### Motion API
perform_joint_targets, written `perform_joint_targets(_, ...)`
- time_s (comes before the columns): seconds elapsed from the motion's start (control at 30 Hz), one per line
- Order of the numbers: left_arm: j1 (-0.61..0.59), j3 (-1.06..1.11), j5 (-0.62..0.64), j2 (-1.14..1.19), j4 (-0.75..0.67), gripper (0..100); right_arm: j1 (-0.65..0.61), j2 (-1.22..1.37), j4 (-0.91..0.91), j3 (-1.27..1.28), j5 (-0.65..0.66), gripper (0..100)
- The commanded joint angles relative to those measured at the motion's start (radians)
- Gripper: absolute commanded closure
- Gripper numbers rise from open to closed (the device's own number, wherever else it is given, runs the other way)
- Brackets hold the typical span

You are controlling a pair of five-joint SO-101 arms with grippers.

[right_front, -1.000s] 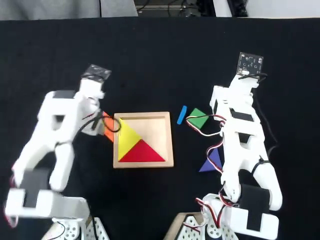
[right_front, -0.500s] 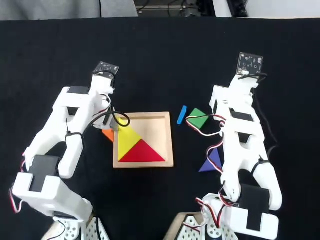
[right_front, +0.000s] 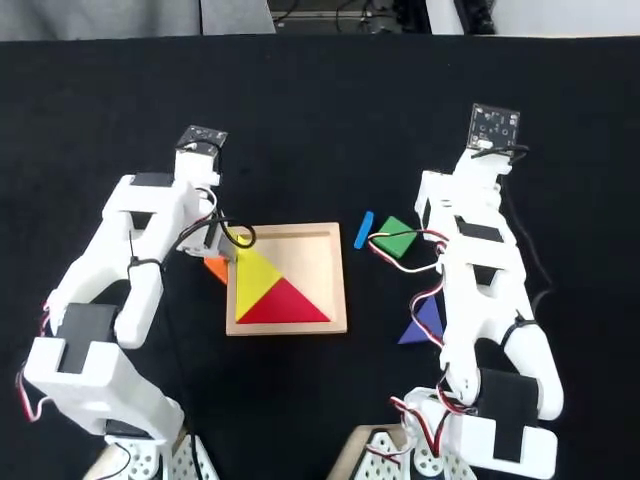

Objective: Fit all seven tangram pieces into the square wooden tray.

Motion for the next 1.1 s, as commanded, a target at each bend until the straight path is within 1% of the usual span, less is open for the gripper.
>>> perform_joint_targets(0.0,-0.064,-0.025,-0.014,0.002,-0.012,75,-0.018,-0.002,-0.020,-0.004,-0.003,83.2)
perform_joint_targets(0.1,-0.076,-0.024,-0.046,0.002,-0.008,75,-0.018,-0.002,-0.020,-0.004,-0.003,83.2)
perform_joint_targets(0.27,-0.107,-0.025,-0.046,0.002,-0.008,75,-0.018,-0.002,-0.020,-0.004,-0.003,83.2)
perform_joint_targets(0.4,-0.104,-0.033,-0.054,0.002,-0.017,75,-0.020,-0.002,-0.020,-0.004,-0.003,83.2)
perform_joint_targets(0.53,-0.074,-0.085,-0.190,0.009,-0.011,74,-0.020,-0.002,-0.020,-0.004,-0.003,83.2)
perform_joint_targets(0.63,-0.067,-0.097,-0.259,0.011,-0.012,74,-0.018,-0.002,-0.020,-0.004,-0.003,83.2)
perform_joint_targets(0.8,-0.059,-0.081,-0.315,0.012,-0.008,74,-0.018,-0.002,-0.020,-0.004,-0.003,83.2)
perform_joint_targets(0.97,-0.016,-0.036,-0.376,0.012,-0.015,75,-0.018,-0.002,-0.020,-0.005,-0.003,83.2)
perform_joint_targets(1.07,-0.007,-0.038,-0.382,0.012,-0.015,75,-0.018,-0.004,-0.020,-0.005,-0.003,83.2)
